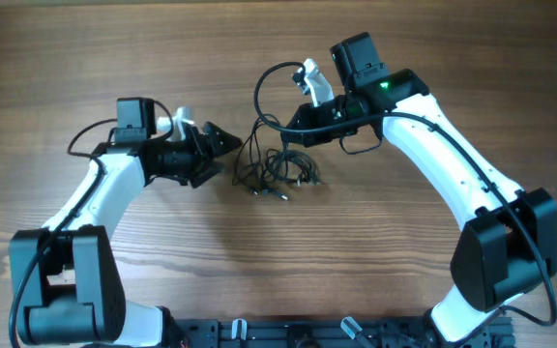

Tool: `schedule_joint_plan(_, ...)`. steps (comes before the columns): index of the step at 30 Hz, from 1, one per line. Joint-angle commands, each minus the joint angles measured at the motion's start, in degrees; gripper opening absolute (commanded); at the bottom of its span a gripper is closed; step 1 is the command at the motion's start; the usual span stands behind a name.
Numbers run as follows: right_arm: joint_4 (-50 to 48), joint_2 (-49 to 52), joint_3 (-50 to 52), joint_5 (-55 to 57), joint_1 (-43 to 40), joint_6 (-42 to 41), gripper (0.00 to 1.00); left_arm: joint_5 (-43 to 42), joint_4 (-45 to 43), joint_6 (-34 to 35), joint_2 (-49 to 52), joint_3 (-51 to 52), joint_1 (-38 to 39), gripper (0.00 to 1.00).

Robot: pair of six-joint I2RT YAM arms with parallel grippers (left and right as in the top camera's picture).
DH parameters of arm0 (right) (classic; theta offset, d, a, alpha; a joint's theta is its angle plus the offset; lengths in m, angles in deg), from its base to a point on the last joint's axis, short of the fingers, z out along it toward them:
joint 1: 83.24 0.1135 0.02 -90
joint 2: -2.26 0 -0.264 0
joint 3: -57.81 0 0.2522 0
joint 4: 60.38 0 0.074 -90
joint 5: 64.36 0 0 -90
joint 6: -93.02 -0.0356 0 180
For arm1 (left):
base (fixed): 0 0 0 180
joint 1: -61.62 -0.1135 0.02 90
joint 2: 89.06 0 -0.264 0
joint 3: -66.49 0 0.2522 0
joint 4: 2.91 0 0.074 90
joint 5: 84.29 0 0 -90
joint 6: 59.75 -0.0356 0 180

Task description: Untangle cables

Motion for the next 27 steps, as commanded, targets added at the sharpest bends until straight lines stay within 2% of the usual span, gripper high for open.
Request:
schedule_joint_plan(1,-2.9,-1.9,-0.2,-0.1,-0.2,-9.0,0.04,-5.4,-0.7,-8.5,-1.0,0.3,5.5,0.88)
schedule_joint_plan(3,-4.3,-1.9,-0.2,-0.1,-0.2,-11.8,0.04,-4.9,-1.5,-11.1,-1.0,0.3,8.2,0.90)
schedule_joint_plan(12,-4.7,-1.8,-0.2,0.0,-0.2,-12.9,0.04,-3.0,-12.5,-11.0,-1.0,0.2,13.5,0.95)
schedule_joint_plan(16,-4.7,-1.8,-0.2,1.0,-0.2,-12.9,0.04,-2.3,-12.5,-12.3,-1.0,0.2,13.6,0.92)
schedule_joint_plan(19,-4.7,-1.8,-0.2,1.0,-0.2,-13.0,0.04,4.0,-10.8,-12.3,-1.9,0.2,12.9,0.89)
schedule_joint_plan(22,-4.7,-1.8,-0.2,1.0,-0.2,-12.9,0.04,11.5,-9.2,-12.3,-4.8,0.2,12.8,0.91)
schedule_joint_plan(27,-5.1,-1.8,-0.2,1.0,-0.2,-13.0,0.04,13.2,-9.2,-12.3,-13.0,0.2,12.8,0.95)
